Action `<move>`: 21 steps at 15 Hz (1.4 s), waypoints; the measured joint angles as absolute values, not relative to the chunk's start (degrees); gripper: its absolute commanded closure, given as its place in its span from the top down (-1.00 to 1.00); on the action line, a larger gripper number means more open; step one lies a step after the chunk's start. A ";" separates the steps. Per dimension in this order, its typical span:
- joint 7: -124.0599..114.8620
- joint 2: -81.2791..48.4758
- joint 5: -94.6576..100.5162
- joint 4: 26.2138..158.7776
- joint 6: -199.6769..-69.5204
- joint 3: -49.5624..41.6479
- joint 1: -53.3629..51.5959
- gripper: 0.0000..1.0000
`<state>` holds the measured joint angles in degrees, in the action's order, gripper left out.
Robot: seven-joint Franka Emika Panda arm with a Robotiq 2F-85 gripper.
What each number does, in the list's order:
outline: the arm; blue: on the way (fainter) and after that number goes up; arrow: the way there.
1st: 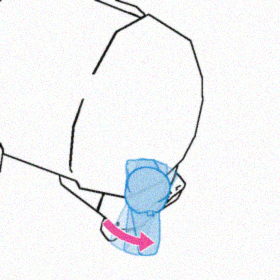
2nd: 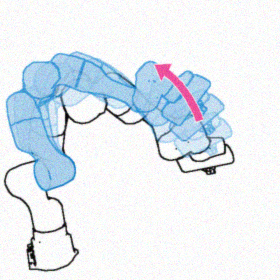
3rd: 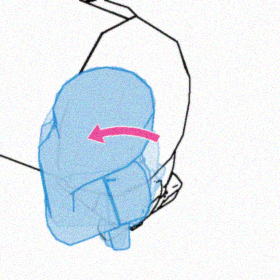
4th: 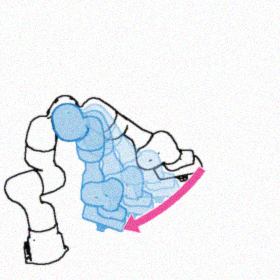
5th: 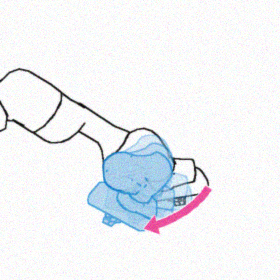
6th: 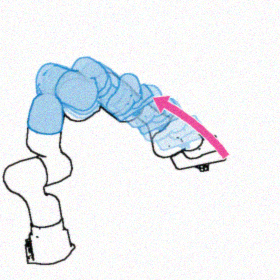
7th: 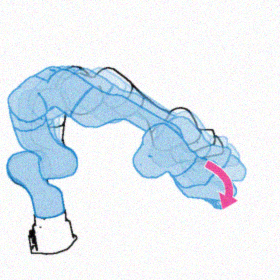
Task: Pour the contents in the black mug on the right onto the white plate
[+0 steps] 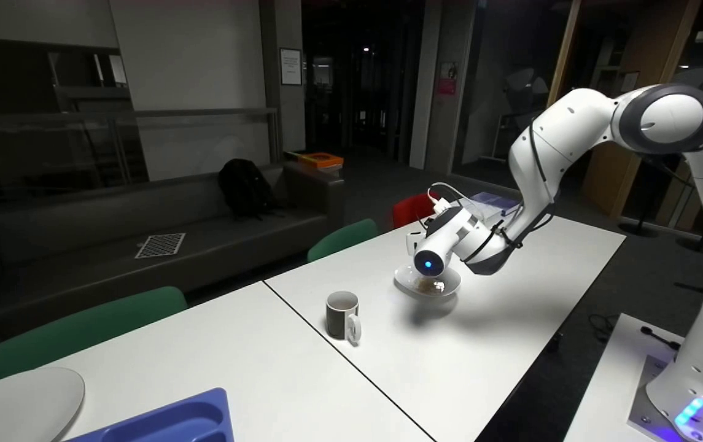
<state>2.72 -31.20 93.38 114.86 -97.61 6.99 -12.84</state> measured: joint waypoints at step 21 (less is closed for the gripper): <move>9.65 -35.69 93.90 110.08 -87.94 7.15 -14.39 -0.90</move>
